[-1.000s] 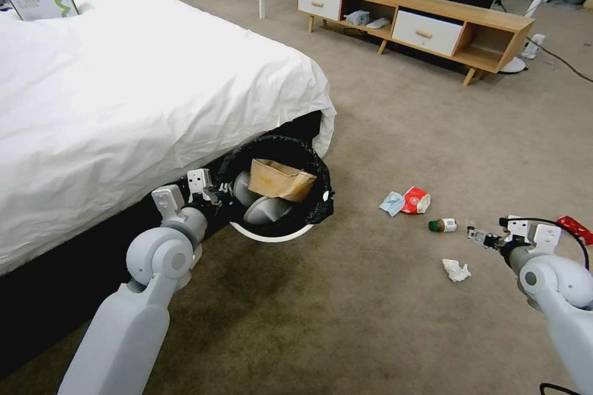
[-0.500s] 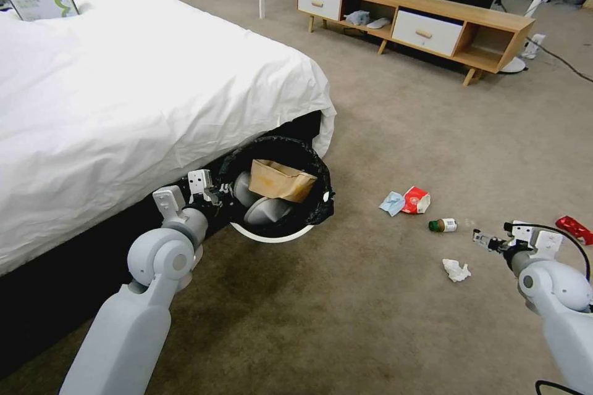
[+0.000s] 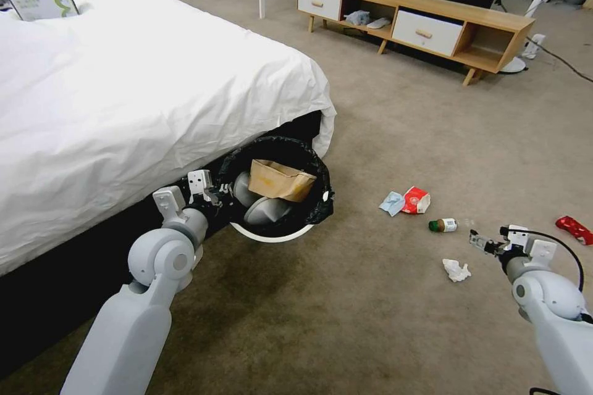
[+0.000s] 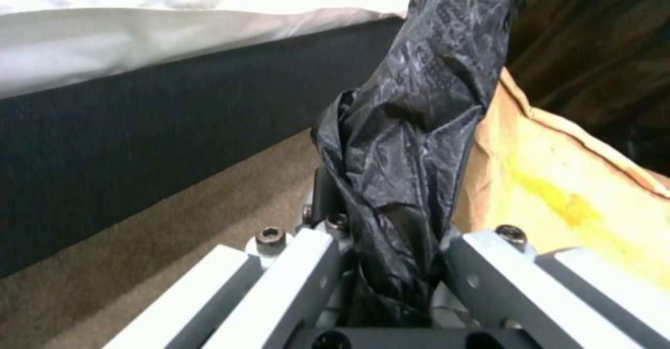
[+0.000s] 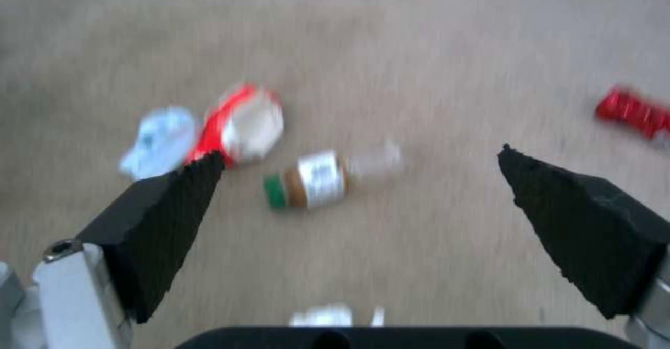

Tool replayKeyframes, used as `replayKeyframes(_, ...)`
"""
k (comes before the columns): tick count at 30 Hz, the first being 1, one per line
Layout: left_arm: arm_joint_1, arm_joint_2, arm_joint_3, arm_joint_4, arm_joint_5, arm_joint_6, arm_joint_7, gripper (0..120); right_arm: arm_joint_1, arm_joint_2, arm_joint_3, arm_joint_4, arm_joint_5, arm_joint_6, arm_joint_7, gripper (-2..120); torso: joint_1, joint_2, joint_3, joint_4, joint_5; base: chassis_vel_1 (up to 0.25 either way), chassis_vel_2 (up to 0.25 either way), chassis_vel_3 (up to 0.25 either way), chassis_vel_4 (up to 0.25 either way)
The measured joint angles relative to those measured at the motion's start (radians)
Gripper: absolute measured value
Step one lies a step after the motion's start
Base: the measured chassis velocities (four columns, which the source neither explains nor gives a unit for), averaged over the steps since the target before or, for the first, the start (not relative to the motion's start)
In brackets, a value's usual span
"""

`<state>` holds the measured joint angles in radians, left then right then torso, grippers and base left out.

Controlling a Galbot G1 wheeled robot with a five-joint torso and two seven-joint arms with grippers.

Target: Pick up the trash bin and place the garbage on the floor into it.

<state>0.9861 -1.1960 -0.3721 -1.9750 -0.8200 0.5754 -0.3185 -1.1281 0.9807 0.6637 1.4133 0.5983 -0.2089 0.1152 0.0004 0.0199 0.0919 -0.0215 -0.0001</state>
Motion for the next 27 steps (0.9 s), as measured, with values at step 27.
replayKeyframes(27,0.011,-0.019,-0.01,-0.014,0.036,-0.019,0.014,2,-0.077,0.221,0.176,0.231,-0.215,0.26,-0.037,100,0.0,0.0,0.0,0.0,0.0,0.0,0.0,0.0,0.0)
